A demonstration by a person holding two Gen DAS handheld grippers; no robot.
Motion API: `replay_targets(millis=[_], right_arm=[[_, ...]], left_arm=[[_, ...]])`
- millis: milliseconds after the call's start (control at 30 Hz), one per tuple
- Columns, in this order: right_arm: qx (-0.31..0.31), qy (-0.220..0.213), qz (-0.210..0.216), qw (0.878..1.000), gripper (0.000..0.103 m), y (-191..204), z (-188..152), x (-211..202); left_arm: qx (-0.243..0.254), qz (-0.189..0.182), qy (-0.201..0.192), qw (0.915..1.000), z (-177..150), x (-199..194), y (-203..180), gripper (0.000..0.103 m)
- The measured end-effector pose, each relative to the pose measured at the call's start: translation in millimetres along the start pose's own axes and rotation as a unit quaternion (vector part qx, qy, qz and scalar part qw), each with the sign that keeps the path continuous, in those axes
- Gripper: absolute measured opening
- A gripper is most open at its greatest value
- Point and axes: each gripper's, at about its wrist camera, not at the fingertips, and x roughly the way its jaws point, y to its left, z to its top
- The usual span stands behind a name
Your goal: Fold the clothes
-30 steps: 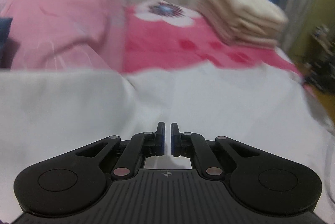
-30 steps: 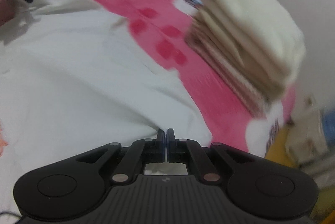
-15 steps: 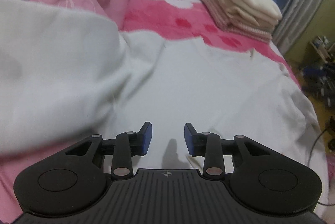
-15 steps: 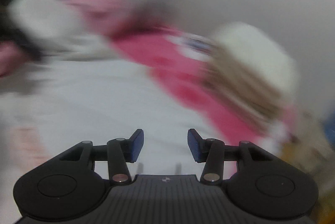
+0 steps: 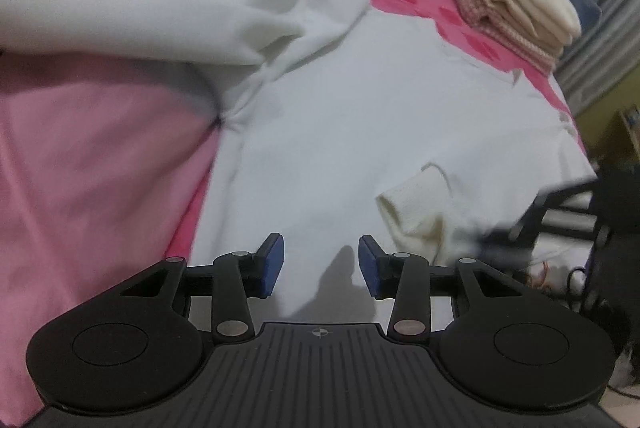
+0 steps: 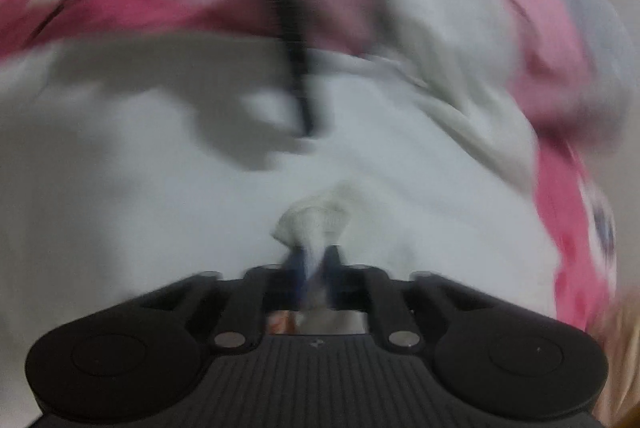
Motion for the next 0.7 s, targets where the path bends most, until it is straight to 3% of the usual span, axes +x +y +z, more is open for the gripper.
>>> replay_targets(millis=[67,133,167,267,333,567,700], right_arm=[[0.132,-0.014,0.007,0.991,0.007,-43.7,9.0,-13.8],[0.256,-0.052,-0.003,0.965,0.007,-86.0,9.9,-36.4],[0.321,-0.085,-0.007,0.943,0.007,-107.9,7.9,-51.2],[0.468,-0.2,-0.001,0.861,0.007,-151.5,-2.5,-86.1],[0.486,-0.236,-0.001,0.841,0.007,-156.1,3.8,-82.6],[0.433,-0.166,-0.014,0.886,0.008,-105.6,46.0,14.3],[0.455,-0.168,-0.032,0.874,0.01,-91.2,46.6,32.4]], left_arm=[[-0.014,-0.009,-0.007,0.9998,-1.9,-3.9,7.6,0.041],[-0.021,-0.015,-0.01,0.9996,-1.8,-5.4,13.0,0.041],[-0.022,-0.017,-0.011,0.9996,-2.0,-6.0,15.0,0.041],[-0.025,-0.021,-0.012,0.9994,-1.8,-4.8,18.5,0.041],[-0.029,-0.023,-0.015,0.9992,-3.7,-4.7,20.5,0.041],[-0.025,-0.032,-0.023,0.9989,-7.8,-4.9,24.2,0.041],[-0.027,-0.035,-0.023,0.9987,-6.0,-5.8,24.4,0.041]])
